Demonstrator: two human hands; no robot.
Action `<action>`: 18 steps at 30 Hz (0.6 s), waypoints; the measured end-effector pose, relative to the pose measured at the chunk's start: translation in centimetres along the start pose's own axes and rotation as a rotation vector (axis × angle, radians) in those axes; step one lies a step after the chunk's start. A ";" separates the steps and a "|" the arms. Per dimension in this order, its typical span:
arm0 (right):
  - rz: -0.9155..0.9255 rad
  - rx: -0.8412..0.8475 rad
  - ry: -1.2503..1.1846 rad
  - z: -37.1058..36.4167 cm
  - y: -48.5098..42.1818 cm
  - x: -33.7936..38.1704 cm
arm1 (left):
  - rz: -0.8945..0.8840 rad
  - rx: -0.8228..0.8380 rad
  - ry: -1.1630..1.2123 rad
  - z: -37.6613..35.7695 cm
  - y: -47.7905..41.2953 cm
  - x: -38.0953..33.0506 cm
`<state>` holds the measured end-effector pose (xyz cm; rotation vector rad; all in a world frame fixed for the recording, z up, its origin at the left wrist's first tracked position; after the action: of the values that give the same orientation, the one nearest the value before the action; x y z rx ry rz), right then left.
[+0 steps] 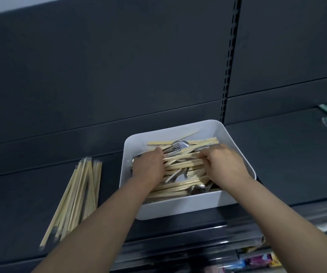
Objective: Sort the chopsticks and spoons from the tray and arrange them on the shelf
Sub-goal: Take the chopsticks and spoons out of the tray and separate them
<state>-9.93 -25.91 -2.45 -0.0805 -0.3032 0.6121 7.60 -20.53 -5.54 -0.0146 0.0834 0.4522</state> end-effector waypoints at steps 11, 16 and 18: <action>-0.006 -0.025 -0.065 0.3 0.6 -0.4 | -0.052 -0.015 -0.168 0.3 0.2 -1.3; -0.023 -0.091 -0.031 1.4 -1.2 -0.6 | 0.043 -0.123 0.078 3.5 0.2 1.5; -0.008 -0.049 0.007 0.6 -2.5 -0.1 | 0.078 -0.195 0.228 4.9 0.4 2.5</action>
<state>-8.80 -28.05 -1.52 -0.1282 -0.3120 0.5962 10.07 -18.89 -0.87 -0.2552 0.2647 0.5347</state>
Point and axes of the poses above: each hand's wrist, its own y-axis away from the middle knuckle, its own z-axis out of the back of the hand, x = y × z, the point moved 10 cm from there along -y, towards the middle knuckle
